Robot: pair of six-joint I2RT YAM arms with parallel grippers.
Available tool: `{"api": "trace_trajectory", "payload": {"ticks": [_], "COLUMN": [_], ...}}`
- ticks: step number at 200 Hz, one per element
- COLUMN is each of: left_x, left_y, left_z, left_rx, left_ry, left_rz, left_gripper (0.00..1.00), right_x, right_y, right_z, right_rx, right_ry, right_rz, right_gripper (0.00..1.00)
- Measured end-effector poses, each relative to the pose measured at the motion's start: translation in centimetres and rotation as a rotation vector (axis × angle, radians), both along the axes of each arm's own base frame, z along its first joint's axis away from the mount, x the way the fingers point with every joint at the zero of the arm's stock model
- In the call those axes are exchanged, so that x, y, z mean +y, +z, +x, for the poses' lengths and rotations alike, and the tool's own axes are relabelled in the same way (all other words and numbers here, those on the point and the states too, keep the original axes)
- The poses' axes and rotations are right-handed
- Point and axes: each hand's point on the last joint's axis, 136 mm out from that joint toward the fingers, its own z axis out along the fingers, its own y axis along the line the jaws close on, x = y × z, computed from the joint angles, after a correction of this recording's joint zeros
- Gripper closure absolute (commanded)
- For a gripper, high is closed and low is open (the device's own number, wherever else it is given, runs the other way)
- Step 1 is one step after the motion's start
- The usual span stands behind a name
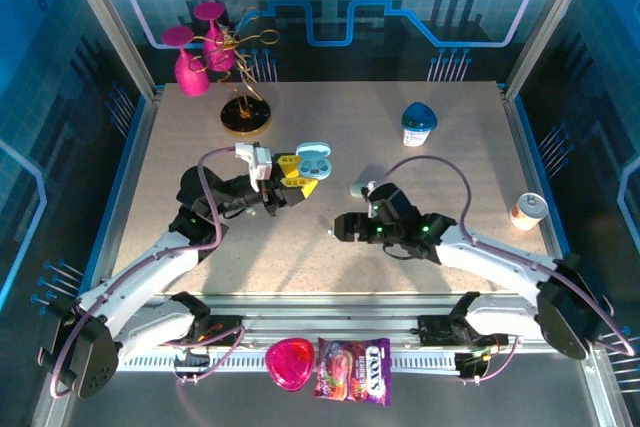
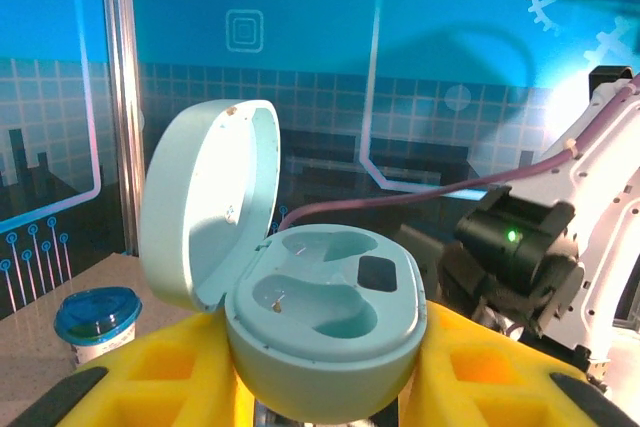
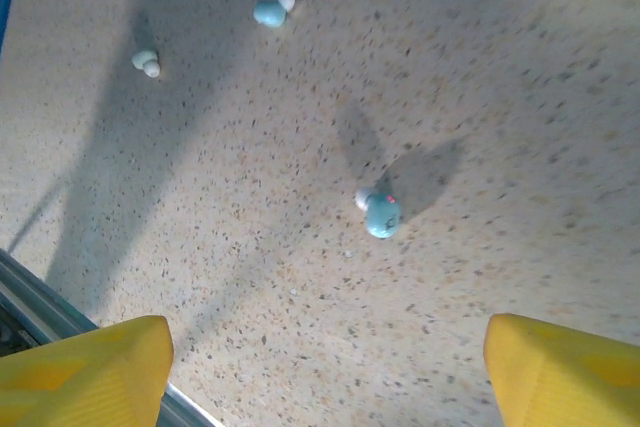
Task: Insert wireless bluetooth earbuds into charging case
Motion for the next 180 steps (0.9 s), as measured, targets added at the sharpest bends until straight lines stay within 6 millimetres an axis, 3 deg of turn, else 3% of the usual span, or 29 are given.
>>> {"api": "trace_trajectory", "payload": {"ticks": [30,57,127,180], "left_x": [0.1,0.1,0.3,0.2], "left_y": [0.3,0.5,0.7,0.6], "left_z": [0.0,0.0,0.0,0.0], "left_rx": [-0.016,-0.023,-0.033,-0.032], "left_ry": [0.004,0.010,0.020,0.020], "left_rz": [-0.009,-0.015,-0.017,-0.014], "left_gripper": [0.69,0.69,0.69,0.69], "right_x": [2.3,4.1,8.1,8.0], "right_y": [-3.2,-5.0,-6.3,-7.2], "right_z": [-0.9,-0.9,-0.4,-0.1], "right_rx": [0.066,0.109,0.174,0.198], "right_ry": [0.034,0.049,0.090,0.069], "right_rz": [-0.043,-0.051,0.015,0.013], "right_gripper": [0.23,0.24,0.24,0.25]}}
